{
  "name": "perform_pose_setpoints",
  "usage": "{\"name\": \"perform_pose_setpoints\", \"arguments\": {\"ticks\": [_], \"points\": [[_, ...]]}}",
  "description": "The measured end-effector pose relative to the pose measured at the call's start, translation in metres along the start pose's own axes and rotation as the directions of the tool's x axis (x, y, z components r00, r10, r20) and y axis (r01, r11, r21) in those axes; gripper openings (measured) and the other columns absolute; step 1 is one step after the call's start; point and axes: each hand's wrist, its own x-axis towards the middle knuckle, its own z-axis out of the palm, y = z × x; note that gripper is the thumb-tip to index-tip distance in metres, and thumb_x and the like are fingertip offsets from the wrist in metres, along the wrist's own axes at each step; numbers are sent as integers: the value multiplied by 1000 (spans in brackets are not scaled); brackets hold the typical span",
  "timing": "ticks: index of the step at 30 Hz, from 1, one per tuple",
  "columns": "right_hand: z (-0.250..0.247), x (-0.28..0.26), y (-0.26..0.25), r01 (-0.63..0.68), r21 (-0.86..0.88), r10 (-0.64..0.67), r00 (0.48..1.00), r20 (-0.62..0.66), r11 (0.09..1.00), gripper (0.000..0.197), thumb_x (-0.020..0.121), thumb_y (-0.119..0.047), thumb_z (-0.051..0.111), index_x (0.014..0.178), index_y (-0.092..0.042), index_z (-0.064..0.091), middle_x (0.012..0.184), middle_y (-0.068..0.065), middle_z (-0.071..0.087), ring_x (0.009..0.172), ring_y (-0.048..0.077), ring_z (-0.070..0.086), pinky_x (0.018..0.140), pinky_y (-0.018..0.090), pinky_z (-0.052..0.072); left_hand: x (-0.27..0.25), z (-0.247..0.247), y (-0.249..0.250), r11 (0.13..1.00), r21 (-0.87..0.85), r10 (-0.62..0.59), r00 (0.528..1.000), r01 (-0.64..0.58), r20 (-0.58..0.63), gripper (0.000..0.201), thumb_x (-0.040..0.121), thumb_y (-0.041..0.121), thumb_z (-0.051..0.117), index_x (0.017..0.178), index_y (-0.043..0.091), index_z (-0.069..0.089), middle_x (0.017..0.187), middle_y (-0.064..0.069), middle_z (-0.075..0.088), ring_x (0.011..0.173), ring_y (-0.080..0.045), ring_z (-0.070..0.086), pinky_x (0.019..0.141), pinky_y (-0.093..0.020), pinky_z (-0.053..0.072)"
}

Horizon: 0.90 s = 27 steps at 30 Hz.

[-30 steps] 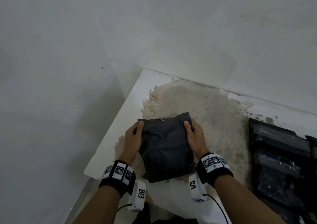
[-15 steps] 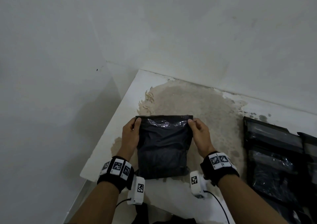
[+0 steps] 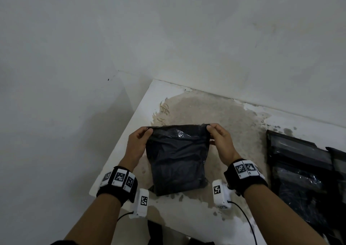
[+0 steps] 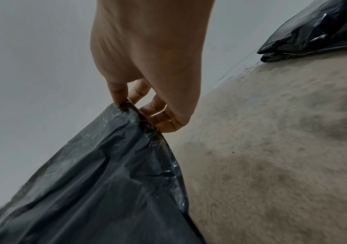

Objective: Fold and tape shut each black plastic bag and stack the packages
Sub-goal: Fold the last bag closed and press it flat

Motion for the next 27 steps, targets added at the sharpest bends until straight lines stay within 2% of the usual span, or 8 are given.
{"name": "perform_pose_setpoints", "arguments": {"ticks": [4,6,8,10,14,19,22,27], "points": [[3,7,-4,63,-62,-70,992,-105,996,14,100,-12,61,95,-11,74,86,-1,71,73,-1,63,70,16,49,11,-7,2,994,105,31,997,-24,-66,11,95,23,69,99,16,76,94,3,72,81,-5,63,71,-17,48],[2,11,-1,75,-98,-88,987,-136,992,13,99,-14,64,99,-9,76,85,5,72,69,7,61,65,19,49,14,-8,3,993,120,31,995,-19,-94,15,93,25,71,102,14,77,94,1,72,79,-7,63,74,-20,48],[4,12,0,53,-136,-71,989,-128,989,16,101,-17,60,100,-7,74,72,7,64,55,13,51,49,22,44,13,-7,5,995,99,6,997,3,-83,15,95,23,69,102,13,76,83,3,71,65,-4,61,62,-18,48],[7,10,0,28,-134,-41,994,-100,991,18,105,-17,54,99,-6,67,66,7,60,51,17,49,42,24,40,10,-4,6,996,9,-84,995,85,-46,17,97,22,66,106,10,74,88,-4,72,66,-15,69,58,-23,56],[8,5,10,-2,-189,-6,999,-41,982,21,109,-22,44,95,-16,60,87,13,72,66,22,63,47,25,45,4,-3,-1,980,-94,-173,985,174,19,26,97,21,66,116,4,70,108,-16,72,90,-30,75,80,-38,62],[8,-5,13,-28,-188,27,1000,-9,982,27,110,-17,36,89,-16,52,100,9,66,86,20,63,54,10,44,0,-6,-12,985,-81,-149,988,152,41,21,99,17,63,111,4,73,107,-16,74,105,-31,70,88,-33,58],[6,-6,20,-109,-175,113,994,12,979,25,110,-25,36,93,-15,52,109,8,66,93,22,66,65,25,44,-3,-8,-18,988,-42,-144,988,147,58,20,100,18,59,105,7,76,104,-10,76,108,-29,69,97,-36,54],[3,-7,27,-163,-164,159,987,-34,973,32,108,-33,42,89,-13,60,96,6,66,89,21,66,70,34,45,-10,-6,-15,971,114,-211,977,208,16,45,105,40,48,95,6,75,95,-3,76,89,-16,70,71,-23,53]]}}
